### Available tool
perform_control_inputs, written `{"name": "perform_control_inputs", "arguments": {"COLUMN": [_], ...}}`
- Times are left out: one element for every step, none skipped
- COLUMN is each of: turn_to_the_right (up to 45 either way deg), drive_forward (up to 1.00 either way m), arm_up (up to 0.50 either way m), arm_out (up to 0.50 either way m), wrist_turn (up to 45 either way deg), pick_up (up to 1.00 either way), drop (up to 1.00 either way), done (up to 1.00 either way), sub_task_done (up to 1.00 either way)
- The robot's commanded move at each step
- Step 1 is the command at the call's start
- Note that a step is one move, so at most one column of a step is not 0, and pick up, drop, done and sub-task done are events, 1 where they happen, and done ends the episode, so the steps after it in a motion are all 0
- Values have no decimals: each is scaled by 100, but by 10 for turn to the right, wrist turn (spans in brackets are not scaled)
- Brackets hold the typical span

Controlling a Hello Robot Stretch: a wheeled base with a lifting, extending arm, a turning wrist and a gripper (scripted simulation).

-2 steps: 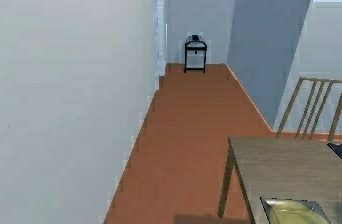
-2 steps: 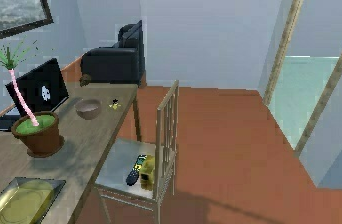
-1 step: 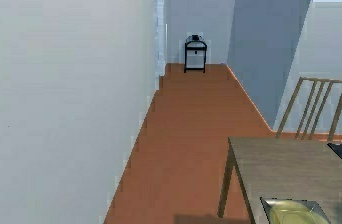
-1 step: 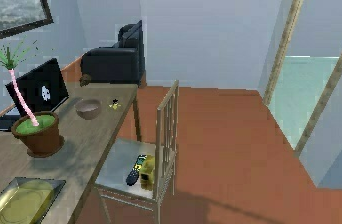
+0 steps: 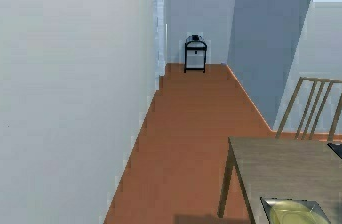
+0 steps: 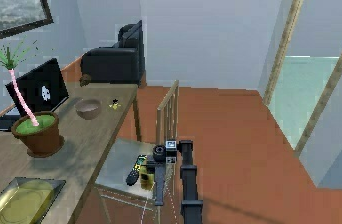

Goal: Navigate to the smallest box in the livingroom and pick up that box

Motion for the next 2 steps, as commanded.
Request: {"name": "perform_control_inputs", "arguments": {"turn_to_the_right": [0, 0], "drive_forward": [0, 0], "arm_up": [0, 0], "arm_out": [0, 0], "wrist_turn": [450, 450], "pick_up": [0, 0], "drop": [0, 0], "done": [0, 0], "sub_task_done": [0, 0]}}
